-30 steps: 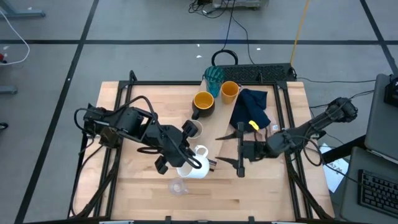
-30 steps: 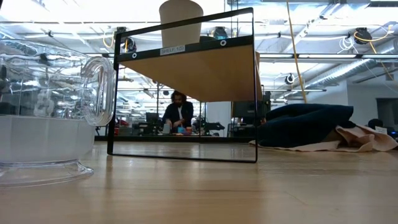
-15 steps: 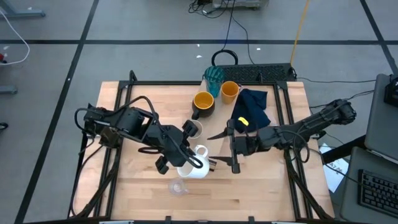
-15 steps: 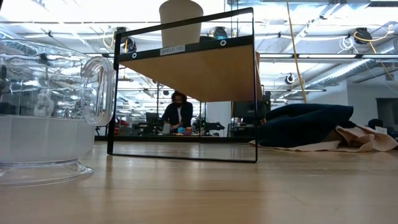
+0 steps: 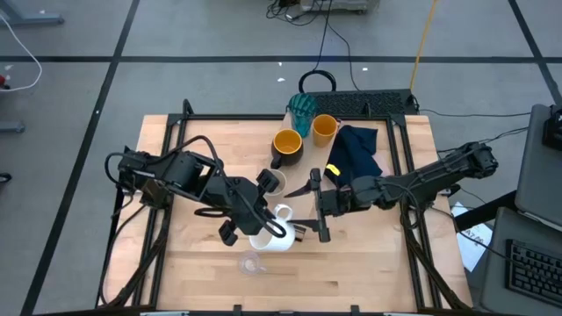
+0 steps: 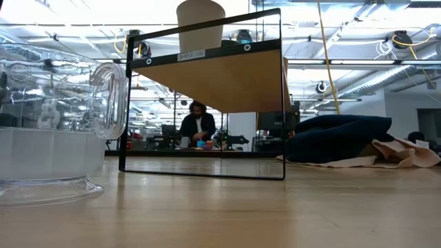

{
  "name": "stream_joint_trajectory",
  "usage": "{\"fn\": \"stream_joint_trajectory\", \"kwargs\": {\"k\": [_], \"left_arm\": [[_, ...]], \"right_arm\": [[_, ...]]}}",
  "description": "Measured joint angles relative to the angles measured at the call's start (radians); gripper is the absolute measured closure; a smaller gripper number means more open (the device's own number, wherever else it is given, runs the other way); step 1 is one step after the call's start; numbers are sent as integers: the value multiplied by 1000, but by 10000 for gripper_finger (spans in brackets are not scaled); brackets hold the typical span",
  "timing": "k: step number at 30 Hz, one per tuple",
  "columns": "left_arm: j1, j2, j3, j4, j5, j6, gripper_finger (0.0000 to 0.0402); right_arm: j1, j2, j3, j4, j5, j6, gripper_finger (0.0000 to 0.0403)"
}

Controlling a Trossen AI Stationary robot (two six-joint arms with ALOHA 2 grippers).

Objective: Stack small to large cups/mugs on shelf
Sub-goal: Put the white mug on the shelf

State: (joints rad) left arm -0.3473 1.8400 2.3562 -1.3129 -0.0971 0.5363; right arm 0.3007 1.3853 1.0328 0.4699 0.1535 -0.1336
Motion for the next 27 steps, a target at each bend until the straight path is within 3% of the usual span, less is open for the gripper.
{"fn": "stream_joint_trajectory", "kwargs": {"k": [13, 27], "left_arm": [[0, 0, 0, 0, 0, 0, 401], [0, 0, -28, 1, -10, -22, 401]], "right_arm": [[0, 7, 0, 38, -2, -9, 132], [-8, 54, 0, 95, -6, -26, 257]]}}
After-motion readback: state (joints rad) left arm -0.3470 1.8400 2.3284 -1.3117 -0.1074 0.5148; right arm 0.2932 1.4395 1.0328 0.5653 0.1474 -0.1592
